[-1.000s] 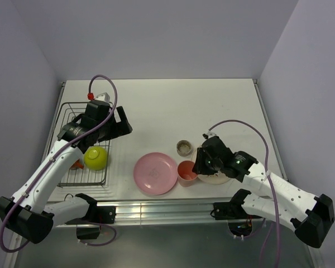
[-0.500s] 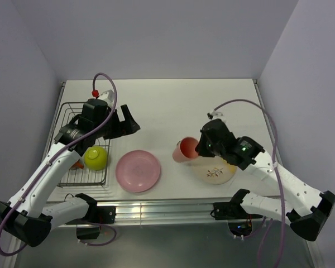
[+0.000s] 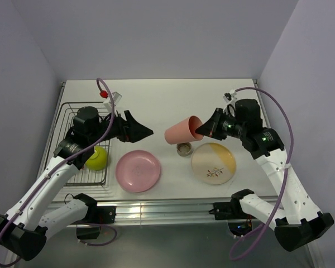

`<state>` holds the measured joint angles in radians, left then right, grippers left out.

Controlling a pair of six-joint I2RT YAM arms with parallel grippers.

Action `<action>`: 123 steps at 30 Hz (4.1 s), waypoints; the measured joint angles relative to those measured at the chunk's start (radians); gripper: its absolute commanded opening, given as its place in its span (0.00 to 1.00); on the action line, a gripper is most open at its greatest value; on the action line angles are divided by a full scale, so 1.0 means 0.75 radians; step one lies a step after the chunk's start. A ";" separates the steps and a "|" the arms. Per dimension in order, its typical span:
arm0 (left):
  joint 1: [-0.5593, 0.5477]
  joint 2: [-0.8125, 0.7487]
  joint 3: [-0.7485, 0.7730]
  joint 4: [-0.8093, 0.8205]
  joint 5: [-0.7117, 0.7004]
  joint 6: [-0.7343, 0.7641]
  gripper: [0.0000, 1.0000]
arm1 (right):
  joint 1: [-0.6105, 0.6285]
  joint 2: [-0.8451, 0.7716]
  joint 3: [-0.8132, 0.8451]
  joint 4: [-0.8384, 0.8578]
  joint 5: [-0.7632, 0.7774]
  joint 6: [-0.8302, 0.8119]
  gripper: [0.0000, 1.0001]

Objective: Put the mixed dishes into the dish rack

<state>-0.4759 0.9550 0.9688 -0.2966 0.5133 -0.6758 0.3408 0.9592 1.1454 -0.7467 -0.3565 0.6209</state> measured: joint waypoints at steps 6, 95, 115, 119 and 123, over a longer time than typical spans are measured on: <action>0.000 -0.035 -0.066 0.269 0.229 -0.044 0.99 | -0.046 0.039 -0.101 0.239 -0.483 0.135 0.00; 0.414 0.008 0.293 -1.393 -1.159 -0.416 0.00 | 0.123 0.084 -0.160 0.158 0.042 -0.052 1.00; 0.622 -0.067 0.142 -1.404 -0.986 -0.269 0.00 | 0.142 0.122 -0.164 0.169 0.051 -0.063 1.00; 0.658 -0.063 0.072 -1.408 -0.915 -0.268 0.00 | 0.147 0.123 -0.164 0.169 0.052 -0.063 1.00; 0.681 -0.034 0.063 -1.412 -0.840 -0.262 0.00 | 0.151 0.123 -0.165 0.171 0.053 -0.063 1.00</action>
<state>0.0345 0.9298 1.0157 -1.3556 -0.1169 -0.8726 0.4541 1.0515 1.0218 -0.6186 -0.3168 0.5739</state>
